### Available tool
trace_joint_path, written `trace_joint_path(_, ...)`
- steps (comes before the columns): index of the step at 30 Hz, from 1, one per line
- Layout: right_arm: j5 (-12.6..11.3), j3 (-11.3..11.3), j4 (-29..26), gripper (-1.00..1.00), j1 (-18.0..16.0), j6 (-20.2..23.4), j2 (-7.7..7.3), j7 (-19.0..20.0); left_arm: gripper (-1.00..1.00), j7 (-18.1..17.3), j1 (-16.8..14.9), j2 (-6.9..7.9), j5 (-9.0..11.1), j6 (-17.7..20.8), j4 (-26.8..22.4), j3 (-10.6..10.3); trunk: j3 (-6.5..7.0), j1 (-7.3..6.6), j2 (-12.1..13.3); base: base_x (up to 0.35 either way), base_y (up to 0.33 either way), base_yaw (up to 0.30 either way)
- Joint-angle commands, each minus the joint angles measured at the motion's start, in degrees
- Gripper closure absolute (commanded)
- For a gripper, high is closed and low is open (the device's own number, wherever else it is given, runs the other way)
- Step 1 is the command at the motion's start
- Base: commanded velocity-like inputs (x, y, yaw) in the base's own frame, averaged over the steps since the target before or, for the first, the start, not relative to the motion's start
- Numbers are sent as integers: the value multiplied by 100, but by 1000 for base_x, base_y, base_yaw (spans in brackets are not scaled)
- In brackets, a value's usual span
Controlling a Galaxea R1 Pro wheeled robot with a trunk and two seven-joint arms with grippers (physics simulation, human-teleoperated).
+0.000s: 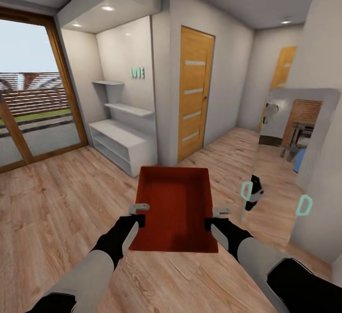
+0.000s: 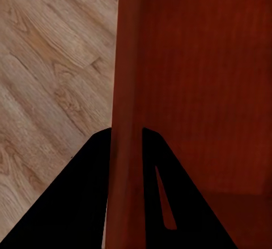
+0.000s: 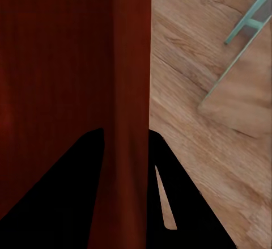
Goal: Move the two storage containers from the living room to the garage. In the garage, place one container on the floor and stack the other container on top of it (either order is fine).
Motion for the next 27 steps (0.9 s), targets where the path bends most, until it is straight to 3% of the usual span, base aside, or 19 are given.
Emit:
trace_joint_path(1,77,-32,-30,100,-11,31,-52,-18,100,51,0,8,189,246,155,-81,-12,7,-13,324,0,0)
trace_joint_path(17,77,-33,-30,100,-13,29,-52,-21,100,51,-1,8,187,246,155,-81,-12,7,-13,324,0,0)
trace_joint_path(27,77,-33,-30,100,-13,27,-52,-24,100,51,-2,8,187,246,155,-81,-12,7,-13,323,0,-185)
